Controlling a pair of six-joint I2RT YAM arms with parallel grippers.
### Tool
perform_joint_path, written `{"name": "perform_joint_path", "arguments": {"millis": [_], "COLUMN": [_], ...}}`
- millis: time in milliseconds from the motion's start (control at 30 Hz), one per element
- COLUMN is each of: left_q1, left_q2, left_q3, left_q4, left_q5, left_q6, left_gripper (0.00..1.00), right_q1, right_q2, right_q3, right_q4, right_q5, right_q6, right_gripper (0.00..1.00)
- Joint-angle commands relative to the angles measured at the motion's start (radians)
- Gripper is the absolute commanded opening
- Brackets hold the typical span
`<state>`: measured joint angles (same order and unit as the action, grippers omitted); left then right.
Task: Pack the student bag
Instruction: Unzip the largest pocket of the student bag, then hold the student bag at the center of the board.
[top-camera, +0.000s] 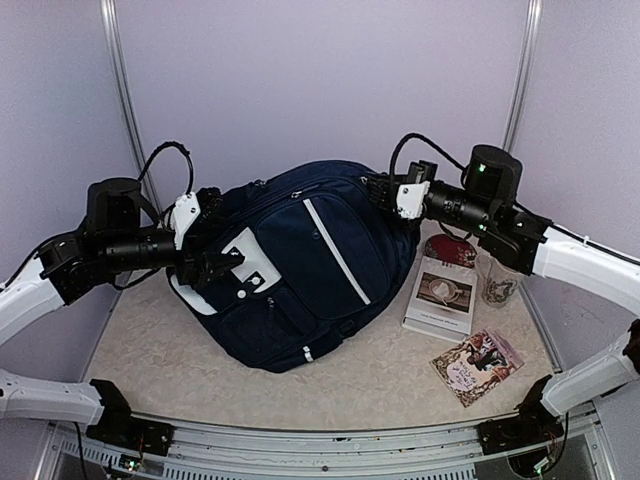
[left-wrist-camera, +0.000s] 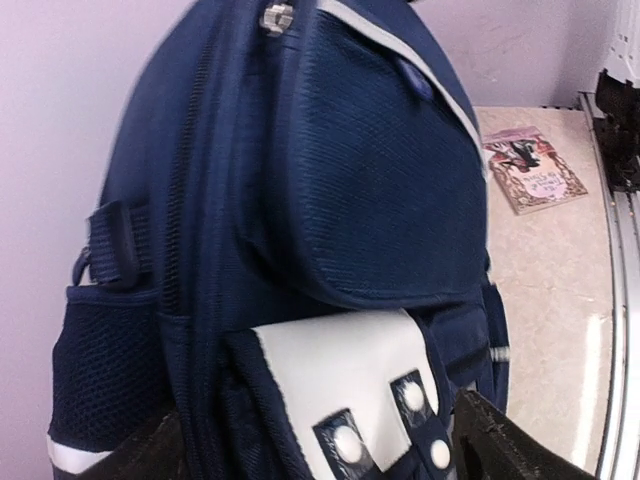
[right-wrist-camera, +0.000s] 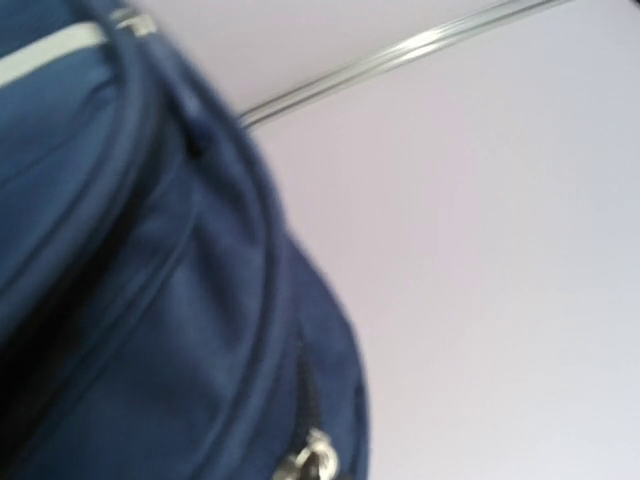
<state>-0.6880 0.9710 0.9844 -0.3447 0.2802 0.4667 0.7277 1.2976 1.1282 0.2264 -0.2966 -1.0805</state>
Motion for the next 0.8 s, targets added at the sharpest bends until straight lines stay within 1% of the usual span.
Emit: {"name": "perform_joint_path", "arguments": {"millis": [0,100,167,233,300,367,400,433,500,533,567,633,700,767], "left_q1": [-0.131,-0.222,-0.267,-0.301,-0.309,-0.309,-0.312,-0.316,-0.328,-0.330,-0.330,-0.328,-0.329,-0.329], "left_q2": [0.006,0.008,0.016,0.036,0.080,0.148,0.189,0.228,0.295,0.318,0.328,0.323,0.316,0.315], "left_q3": [0.063,0.135,0.177,0.204,0.228,0.279,0.313,0.346,0.412,0.432,0.440,0.420,0.400,0.390], "left_q4": [-0.015,0.019,0.073,0.156,0.217,0.217,0.198,0.166,0.101,0.076,0.068,0.083,0.088,0.087], "left_q5": [-0.054,-0.118,-0.154,-0.218,-0.256,-0.238,-0.221,-0.209,-0.230,-0.261,-0.296,-0.345,-0.336,-0.295], "left_q6": [0.062,0.073,0.061,0.036,-0.002,-0.057,-0.078,-0.091,-0.116,-0.129,-0.143,-0.152,-0.157,-0.170], "left_gripper": [0.90,0.95,0.98,0.99,0.97,0.92,0.86,0.78,0.58,0.53,0.51,0.54,0.56,0.53], "right_q1": [-0.002,0.027,0.039,0.047,0.056,0.068,0.074,0.079,0.085,0.085,0.087,0.087,0.087,0.086], "right_q2": [0.045,0.096,0.123,0.148,0.172,0.184,0.188,0.190,0.191,0.191,0.188,0.186,0.185,0.183], "right_q3": [0.196,0.280,0.319,0.349,0.368,0.371,0.369,0.366,0.360,0.356,0.351,0.347,0.342,0.337], "right_q4": [0.077,0.034,0.008,-0.017,-0.025,-0.027,-0.027,-0.028,-0.029,-0.028,-0.030,-0.038,-0.042,-0.040], "right_q5": [-0.131,-0.168,-0.194,-0.213,-0.212,-0.205,-0.201,-0.198,-0.192,-0.191,-0.189,-0.189,-0.187,-0.184], "right_q6": [-0.022,-0.074,-0.095,-0.105,-0.114,-0.122,-0.127,-0.128,-0.129,-0.129,-0.127,-0.125,-0.125,-0.124], "right_gripper": [0.00,0.00,0.00,0.00,0.00,0.00,0.00,0.00,0.00,0.00,0.00,0.00,0.00,0.00]}}
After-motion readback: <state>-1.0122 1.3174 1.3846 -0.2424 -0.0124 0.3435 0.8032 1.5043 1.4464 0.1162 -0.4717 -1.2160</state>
